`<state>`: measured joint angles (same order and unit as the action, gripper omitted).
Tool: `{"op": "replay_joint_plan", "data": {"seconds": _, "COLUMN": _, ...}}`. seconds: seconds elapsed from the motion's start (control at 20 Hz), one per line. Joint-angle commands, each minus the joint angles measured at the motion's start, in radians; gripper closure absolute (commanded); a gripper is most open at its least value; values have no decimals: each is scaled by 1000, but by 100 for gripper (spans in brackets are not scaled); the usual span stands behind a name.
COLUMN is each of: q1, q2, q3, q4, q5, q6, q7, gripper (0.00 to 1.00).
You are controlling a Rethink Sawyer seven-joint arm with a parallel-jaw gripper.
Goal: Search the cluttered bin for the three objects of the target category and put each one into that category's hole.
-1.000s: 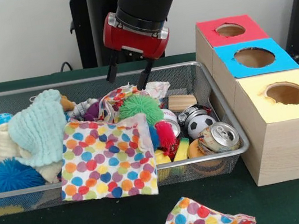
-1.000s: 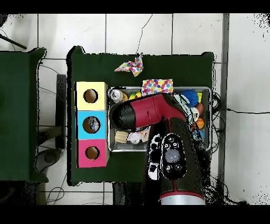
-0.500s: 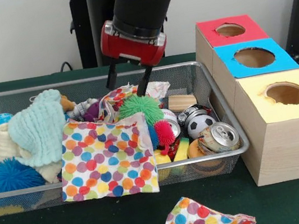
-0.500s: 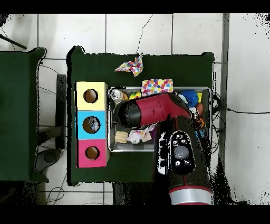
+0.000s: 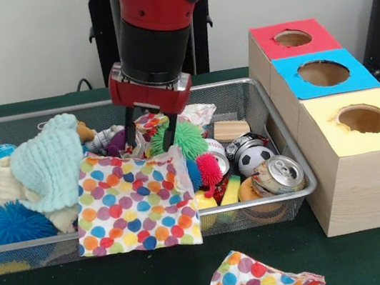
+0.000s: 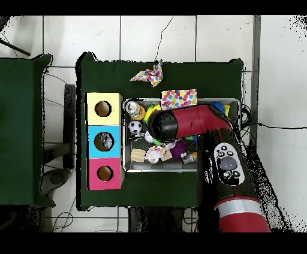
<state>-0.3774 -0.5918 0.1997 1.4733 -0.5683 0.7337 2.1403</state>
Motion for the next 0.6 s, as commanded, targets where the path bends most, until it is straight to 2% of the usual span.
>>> {"op": "replay_joint_plan", "data": {"seconds": 0.05, "q1": -33, "q2": 44, "q3": 131, "q4": 6, "q5": -57, "q6": -92, "q7": -229, "gripper": 0}}
{"op": "replay_joint_plan", "data": {"seconds": 0.35, "q1": -26, "q2": 24, "q3": 97, "q4": 5, "q5": -100, "q6": -71, "q7": -201, "gripper": 0}}
{"op": "replay_joint_plan", "data": {"seconds": 0.5, "q1": -25, "q2": 20, "q3": 105, "q4": 11, "q5": -107, "q6": -68, "q7": -212, "gripper": 0}}
{"op": "replay_joint_plan", "data": {"seconds": 0.6, "q1": -16, "q2": 15, "q3": 96, "q4": 18, "q5": -103, "q6": -71, "q7": -175, "gripper": 0}}
